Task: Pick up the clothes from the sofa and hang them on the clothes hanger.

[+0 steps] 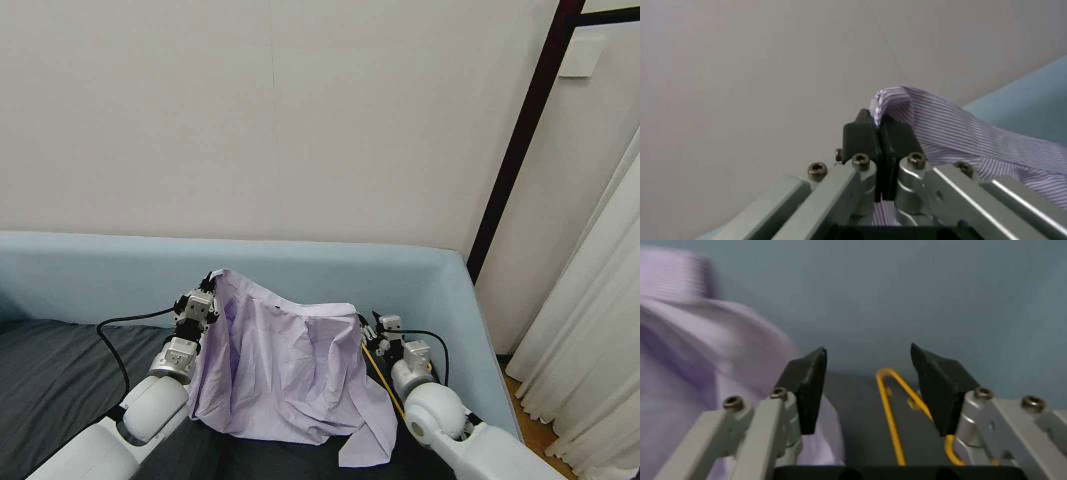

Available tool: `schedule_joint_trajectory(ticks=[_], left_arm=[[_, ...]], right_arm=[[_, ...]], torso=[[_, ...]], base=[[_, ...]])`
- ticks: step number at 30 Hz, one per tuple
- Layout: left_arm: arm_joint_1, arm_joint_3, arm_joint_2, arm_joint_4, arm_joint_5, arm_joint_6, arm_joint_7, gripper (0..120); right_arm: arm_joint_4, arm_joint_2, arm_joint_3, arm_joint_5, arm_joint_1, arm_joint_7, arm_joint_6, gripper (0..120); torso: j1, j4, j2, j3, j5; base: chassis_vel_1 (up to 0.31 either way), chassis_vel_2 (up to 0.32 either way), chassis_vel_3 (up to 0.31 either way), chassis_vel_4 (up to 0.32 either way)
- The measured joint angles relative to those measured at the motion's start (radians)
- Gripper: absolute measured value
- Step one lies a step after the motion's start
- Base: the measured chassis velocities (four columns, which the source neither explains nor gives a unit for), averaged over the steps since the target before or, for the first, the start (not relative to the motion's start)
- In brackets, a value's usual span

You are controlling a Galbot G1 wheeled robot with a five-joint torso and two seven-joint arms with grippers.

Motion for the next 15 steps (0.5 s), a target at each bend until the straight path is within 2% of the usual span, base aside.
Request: schedule_joint_trajectory(ticks=[1, 3, 4, 9, 12, 15], left_arm=[[-0.002, 0.003, 0.015, 0.001, 0.007, -0.004, 0.006, 0], [-0.004, 0.007, 0.035, 0.006, 0.009, -0.006, 0.011, 0], [-0.004, 0.007, 0.035, 0.006, 0.009, -0.006, 0.011, 0], [-0.009, 0.007, 0.068, 0.006, 0.007, -0.015, 0.013, 0], [-0.007, 0.005, 0.08, -0.001, 0.006, -0.022, 0.013, 0], [-0.004, 0.001, 0.098, -0.004, 0.006, -0.036, 0.011, 0]], right_arm=[[-0.019, 0.004, 0.016, 0.034, 0.002, 0.017, -0.069, 61], [-0.063, 0.015, 0.034, 0.048, 0.015, 0.007, -0.134, 70], [-0.063, 0.015, 0.034, 0.048, 0.015, 0.007, -0.134, 70], [-0.242, 0.045, 0.03, -0.054, 0.069, -0.074, -0.201, 92], [-0.303, 0.066, 0.033, -0.082, 0.083, -0.096, -0.237, 98], [-0.37, 0.099, 0.046, -0.116, 0.094, -0.107, -0.29, 100]], torso=[[0.0, 0.0001, 0.0, 0.0, 0.0], [0.0, 0.0006, 0.0, 0.0, -0.0001], [0.0, 0.0006, 0.0, 0.0, -0.0001], [0.0, 0.0005, 0.0, 0.0, -0.0003], [0.0, 0.0003, 0.0, 0.0, -0.0002], [0.0, 0.0006, 0.0, 0.0, -0.0001]], base=[[0.0, 0.0, 0.0, 0.0], [0.0, 0.0, 0.0, 0.0], [0.0, 0.0, 0.0, 0.0], [0.0, 0.0, 0.0, 0.0], [0.0, 0.0, 0.0, 0.0], [0.0, 0.0, 0.0, 0.0]])
